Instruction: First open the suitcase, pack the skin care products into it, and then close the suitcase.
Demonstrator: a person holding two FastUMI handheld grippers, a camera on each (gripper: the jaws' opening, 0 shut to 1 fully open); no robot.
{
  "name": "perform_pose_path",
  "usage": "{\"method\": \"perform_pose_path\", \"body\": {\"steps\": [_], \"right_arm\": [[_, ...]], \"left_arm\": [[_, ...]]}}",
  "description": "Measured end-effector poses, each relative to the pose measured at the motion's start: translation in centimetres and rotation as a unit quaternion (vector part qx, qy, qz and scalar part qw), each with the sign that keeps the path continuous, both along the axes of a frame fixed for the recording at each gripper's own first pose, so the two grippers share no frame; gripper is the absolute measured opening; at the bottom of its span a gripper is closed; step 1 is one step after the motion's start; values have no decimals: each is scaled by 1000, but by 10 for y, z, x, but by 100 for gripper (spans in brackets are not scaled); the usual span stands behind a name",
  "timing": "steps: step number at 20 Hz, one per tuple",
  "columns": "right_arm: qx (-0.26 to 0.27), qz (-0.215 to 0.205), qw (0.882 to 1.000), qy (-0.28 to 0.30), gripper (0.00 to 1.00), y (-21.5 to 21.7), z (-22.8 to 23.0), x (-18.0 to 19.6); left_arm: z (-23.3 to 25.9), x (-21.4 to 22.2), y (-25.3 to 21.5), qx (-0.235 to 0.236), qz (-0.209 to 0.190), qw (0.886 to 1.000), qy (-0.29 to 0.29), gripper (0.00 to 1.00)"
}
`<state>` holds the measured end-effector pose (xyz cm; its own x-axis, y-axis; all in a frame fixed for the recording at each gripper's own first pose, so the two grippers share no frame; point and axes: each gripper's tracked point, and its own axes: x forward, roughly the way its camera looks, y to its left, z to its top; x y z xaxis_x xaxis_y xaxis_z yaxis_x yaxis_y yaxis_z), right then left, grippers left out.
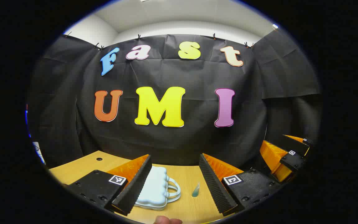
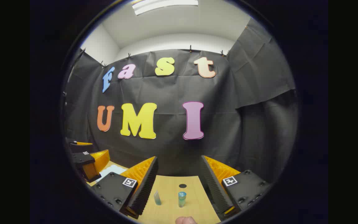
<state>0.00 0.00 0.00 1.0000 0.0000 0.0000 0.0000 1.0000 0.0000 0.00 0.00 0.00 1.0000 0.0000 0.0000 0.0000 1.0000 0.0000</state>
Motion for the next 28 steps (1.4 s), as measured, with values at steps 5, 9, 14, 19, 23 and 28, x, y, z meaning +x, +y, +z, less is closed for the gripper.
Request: {"method": "perform_pose_path", "body": {"steps": [5, 9, 14, 19, 23, 28], "right_arm": [[-5, -5, 1000, 5, 81, -5, -6, 5], [-6, -3, 1000, 8, 80, -6, -9, 8], [-3, -4, 1000, 15, 81, -9, -15, 14], [-7, -4, 1000, 25, 81, -14, -23, 20], [-19, -2, 999, 32, 81, -23, -32, 25], [-35, -25, 998, 46, 81, -54, -45, 26]], "left_arm": [[0, 3, -1, 1, 2, 1000, 2, 97], [-4, 5, -8, 5, -3, 1000, 5, 97], [-9, 9, -10, 7, -3, 1000, 11, 97], [-18, 14, -13, 20, -4, 1000, 18, 97], [-36, 25, -22, 55, -33, 997, 40, 97], [-95, 40, -31, 158, -99, 977, 102, 100]]}}
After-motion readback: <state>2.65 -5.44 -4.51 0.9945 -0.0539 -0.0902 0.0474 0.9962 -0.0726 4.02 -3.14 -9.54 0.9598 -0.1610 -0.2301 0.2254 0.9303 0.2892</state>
